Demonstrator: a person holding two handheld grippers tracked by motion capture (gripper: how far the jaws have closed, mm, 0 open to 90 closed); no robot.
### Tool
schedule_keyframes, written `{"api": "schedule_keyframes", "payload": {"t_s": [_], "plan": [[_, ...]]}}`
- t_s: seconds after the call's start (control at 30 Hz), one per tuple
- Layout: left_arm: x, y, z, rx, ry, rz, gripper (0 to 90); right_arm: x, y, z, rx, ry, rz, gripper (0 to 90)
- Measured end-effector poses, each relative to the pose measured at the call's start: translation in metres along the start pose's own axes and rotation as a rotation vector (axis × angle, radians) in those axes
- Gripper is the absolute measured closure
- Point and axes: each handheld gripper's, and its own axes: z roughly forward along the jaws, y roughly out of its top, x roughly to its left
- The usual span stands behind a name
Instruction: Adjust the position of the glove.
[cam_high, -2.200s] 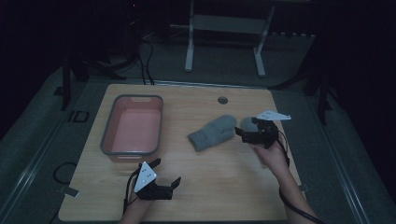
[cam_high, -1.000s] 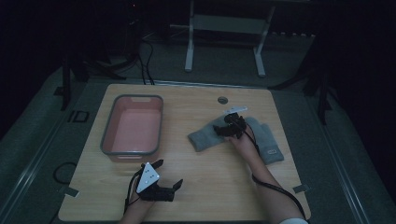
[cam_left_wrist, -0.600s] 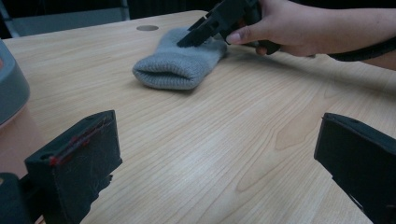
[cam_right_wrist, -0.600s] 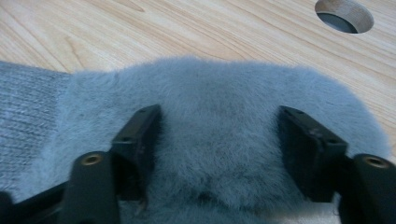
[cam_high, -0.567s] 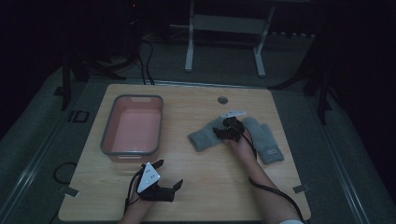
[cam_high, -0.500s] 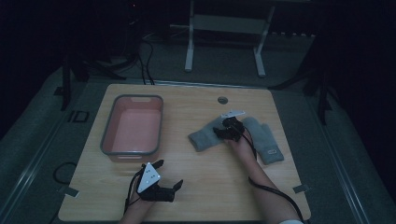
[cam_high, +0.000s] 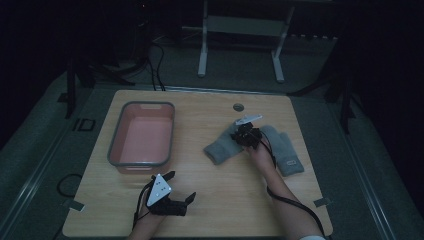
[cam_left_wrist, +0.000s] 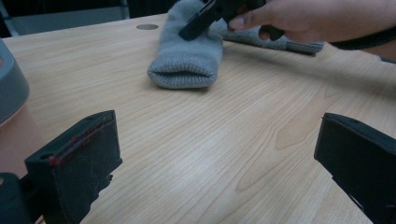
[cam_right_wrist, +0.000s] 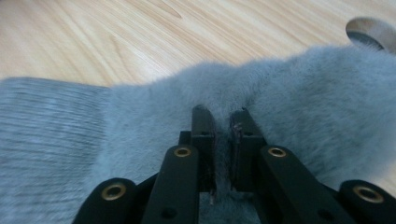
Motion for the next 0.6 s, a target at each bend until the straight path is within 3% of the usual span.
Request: {"api": "schedule_keyframes", "payload": {"t_s": [0.33, 0.47, 0.5, 0.6], "plan": [[0.000, 0.000, 0.000, -0.001, 0.004, -0.003, 0.7, 0.011, 0.011, -0.049, -0.085, 0.131, -0.138, 85.4], [0.001, 0.000, 0.000, 0.001, 0.006, -0.002, 0.7, 0.021, 0.014, -0.075, -0.134, 0.230, -0.201, 85.5], [0.001, 0.000, 0.000, 0.000, 0.006, -0.002, 0.7, 0.027, 0.015, -0.084, -0.157, 0.283, -0.227, 85.5], [0.001, 0.000, 0.000, 0.002, 0.006, -0.001, 0.7, 0.036, 0.014, -0.093, -0.161, 0.346, -0.263, 85.5]]}}
